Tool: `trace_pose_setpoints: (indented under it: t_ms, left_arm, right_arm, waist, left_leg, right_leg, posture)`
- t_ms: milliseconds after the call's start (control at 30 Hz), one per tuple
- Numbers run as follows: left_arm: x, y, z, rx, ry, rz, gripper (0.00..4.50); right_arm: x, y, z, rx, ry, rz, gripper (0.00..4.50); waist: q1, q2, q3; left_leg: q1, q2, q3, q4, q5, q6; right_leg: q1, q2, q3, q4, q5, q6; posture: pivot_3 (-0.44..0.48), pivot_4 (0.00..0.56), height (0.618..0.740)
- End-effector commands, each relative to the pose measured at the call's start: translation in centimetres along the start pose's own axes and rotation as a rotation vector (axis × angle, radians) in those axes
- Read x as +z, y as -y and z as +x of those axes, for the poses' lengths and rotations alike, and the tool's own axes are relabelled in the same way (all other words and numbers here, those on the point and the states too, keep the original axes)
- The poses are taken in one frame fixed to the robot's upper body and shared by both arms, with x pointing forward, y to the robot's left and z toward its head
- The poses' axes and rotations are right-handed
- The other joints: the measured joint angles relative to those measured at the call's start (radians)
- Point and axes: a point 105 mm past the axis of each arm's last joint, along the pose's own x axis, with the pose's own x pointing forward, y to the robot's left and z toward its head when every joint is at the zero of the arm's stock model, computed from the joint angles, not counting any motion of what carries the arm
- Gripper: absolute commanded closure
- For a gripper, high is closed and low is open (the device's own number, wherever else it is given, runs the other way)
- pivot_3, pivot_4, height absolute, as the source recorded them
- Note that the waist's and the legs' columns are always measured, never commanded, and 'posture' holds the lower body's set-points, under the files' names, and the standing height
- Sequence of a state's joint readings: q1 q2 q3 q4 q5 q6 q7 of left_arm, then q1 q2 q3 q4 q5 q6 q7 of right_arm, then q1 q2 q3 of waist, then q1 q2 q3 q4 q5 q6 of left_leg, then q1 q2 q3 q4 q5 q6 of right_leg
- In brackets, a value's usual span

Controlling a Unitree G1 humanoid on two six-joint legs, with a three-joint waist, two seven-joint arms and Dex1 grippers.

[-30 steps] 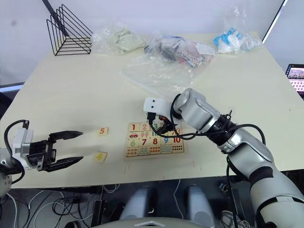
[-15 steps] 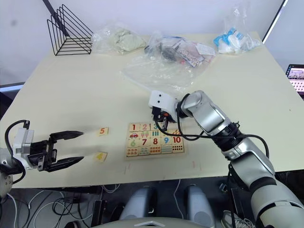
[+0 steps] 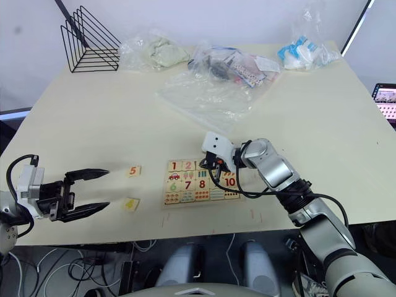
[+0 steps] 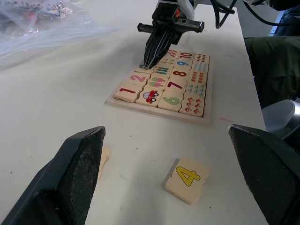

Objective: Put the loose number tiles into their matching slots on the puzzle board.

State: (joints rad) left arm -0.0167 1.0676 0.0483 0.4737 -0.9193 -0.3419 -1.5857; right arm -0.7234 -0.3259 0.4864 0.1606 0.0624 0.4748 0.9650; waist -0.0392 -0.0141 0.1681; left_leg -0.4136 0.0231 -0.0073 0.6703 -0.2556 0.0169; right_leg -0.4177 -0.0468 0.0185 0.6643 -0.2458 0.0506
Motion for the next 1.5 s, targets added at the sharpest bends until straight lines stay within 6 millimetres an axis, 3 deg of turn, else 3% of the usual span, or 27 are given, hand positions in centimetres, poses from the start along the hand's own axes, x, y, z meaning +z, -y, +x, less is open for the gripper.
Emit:
trace_pose_setpoints:
  t_ms: [33, 167, 267, 467, 567, 700, 867, 1067, 1500]
  left_arm:
    - [0.2, 0.1, -0.2, -0.017, -0.004, 0.019, 0.0]
    - [0.1, 0.2, -0.3, -0.008, -0.002, 0.009, 0.0]
    - [-0.2, 0.1, -0.7, 0.026, 0.004, 0.005, 0.0]
    - [-0.8, 0.5, -1.2, 0.072, 0.005, -0.021, 0.0]
    - [-1.1, 0.6, -1.6, 0.106, 0.0, -0.038, 0.0]
    - [-1.6, 0.7, -2.1, 0.167, -0.006, -0.065, 0.0]
    - [-1.9, 0.7, -2.3, 0.222, -0.001, -0.078, 0.0]
    - [-2.3, 0.6, -2.3, 0.297, -0.006, -0.078, 0.0]
    - [-3.1, 1.3, -3.0, 0.41, 0.014, -0.136, 0.0]
  right_arm:
    - [-0.3, 0.0, -0.1, -0.021, 0.025, 0.012, 4.44]
    - [1.0, 0.4, -0.8, -0.051, 0.119, 0.031, 4.44]
    - [1.4, 0.6, -2.5, -0.078, 0.182, 0.03, 4.44]
    - [0.5, 0.4, -5.3, -0.16, 0.211, 0.032, 4.44]
    - [-0.3, 0.4, -7.7, -0.237, 0.259, 0.059, 4.44]
    - [-1.8, 0.2, -10.6, -0.342, 0.275, 0.1, 2.83]
    - [-3.8, -0.2, -13.8, -0.479, 0.271, 0.132, 0.03]
    - [-6.4, -1.8, -17.8, -0.587, 0.301, 0.212, 0.03]
    - [-11.3, -5.0, -23.1, -0.777, 0.274, 0.26, 0.03]
  waist:
    - [0.0, 0.0, 0.0]
    - [0.001, 0.0, 0.0]
    - [0.001, 0.0, 0.0]
    - [0.003, 0.0, 0.0]
    - [0.004, 0.0, 0.0]
    - [0.007, -0.001, 0.0]
    - [0.008, -0.001, 0.0]
    - [0.018, -0.001, 0.0]
    - [0.026, -0.001, -0.001]
  left_leg:
    - [0.0, 0.0, 0.0, 0.0, 0.0, 0.0]
    - [0.0, 0.0, 0.0, 0.0, 0.0, 0.0]
    - [0.0, 0.0, 0.0, 0.0, 0.0, 0.0]
    - [0.0, 0.0, -0.001, 0.0, 0.0, 0.0]
    - [0.0, 0.0, -0.001, 0.0, 0.0, 0.0]
    - [0.0, 0.0, 0.0, 0.0, 0.0, 0.0]
    - [0.001, 0.0, 0.0, 0.0, 0.0, 0.0]
    - [0.001, 0.0, 0.0, 0.0, 0.0, 0.0]
    - [0.006, 0.001, 0.003, 0.0, 0.0, 0.0]
  right_leg:
    - [0.0, 0.0, 0.0, 0.0, 0.0, 0.0]
    - [0.0, 0.0, 0.0, 0.0, 0.0, 0.0]
    - [0.0, 0.0, 0.0, 0.0, 0.0, 0.0]
    - [0.0, 0.0, 0.0, 0.0, 0.0, 0.0]
    - [0.0, 0.0, 0.0, 0.0, 0.0, 0.0]
    - [0.001, 0.0, 0.0, -0.001, 0.0, 0.0]
    - [0.002, 0.0, 0.0, 0.0, 0.0, 0.0]
    - [0.002, -0.001, 0.001, -0.001, 0.0, 0.0]
    - [0.007, 0.0, 0.003, -0.001, 0.0, 0.0]
  posture:
    - [0.0, 0.15, 0.74]
    - [0.0, 0.15, 0.74]
    - [0.0, 0.15, 0.74]
    - [0.0, 0.15, 0.74]
    - [0.0, 0.15, 0.74]
    - [0.0, 0.15, 0.74]
    - [0.0, 0.15, 0.74]
    - [0.0, 0.15, 0.74]
    - [0.0, 0.15, 0.74]
